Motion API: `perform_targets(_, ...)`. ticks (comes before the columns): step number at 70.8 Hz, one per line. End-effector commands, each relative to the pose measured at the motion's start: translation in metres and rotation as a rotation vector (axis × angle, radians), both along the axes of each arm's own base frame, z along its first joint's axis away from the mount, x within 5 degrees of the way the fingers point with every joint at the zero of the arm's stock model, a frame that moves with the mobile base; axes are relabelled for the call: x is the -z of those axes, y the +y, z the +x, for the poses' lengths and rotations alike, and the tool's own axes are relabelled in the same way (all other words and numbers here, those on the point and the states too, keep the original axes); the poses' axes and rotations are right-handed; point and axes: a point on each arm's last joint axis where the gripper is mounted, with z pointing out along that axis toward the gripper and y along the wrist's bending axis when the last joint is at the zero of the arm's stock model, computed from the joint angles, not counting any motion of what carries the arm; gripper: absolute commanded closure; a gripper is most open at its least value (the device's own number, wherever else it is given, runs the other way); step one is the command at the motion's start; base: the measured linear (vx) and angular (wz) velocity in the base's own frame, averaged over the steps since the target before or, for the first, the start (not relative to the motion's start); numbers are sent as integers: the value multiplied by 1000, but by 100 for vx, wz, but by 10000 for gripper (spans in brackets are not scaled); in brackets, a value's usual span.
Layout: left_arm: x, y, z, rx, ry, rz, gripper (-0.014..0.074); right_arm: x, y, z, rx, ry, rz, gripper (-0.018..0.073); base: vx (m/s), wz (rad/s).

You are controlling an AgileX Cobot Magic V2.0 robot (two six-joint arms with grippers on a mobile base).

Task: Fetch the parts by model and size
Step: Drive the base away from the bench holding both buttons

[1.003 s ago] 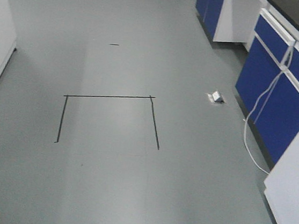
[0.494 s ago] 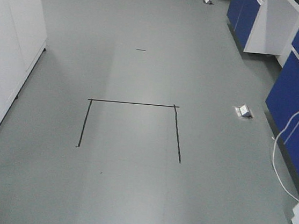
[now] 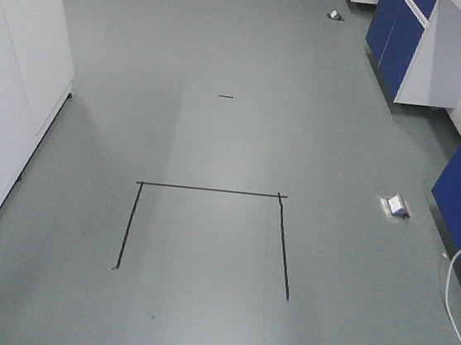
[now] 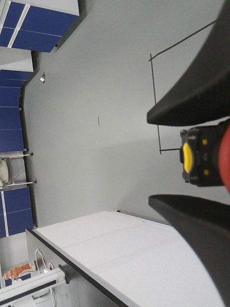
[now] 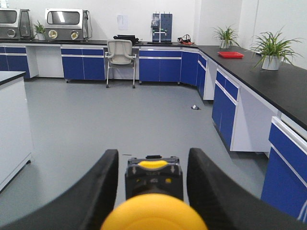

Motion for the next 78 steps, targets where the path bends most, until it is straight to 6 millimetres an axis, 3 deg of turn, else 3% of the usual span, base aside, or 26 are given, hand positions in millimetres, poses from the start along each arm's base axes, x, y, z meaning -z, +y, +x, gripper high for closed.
perform_targets(1,-15,0,1,7,-100,-3,601,-14,0,0,6,-92,-4,565,44,1)
perform_targets(78,-15,0,1,7,-100,-3,601,-14,0,0,6,-91,-4,565,48,1)
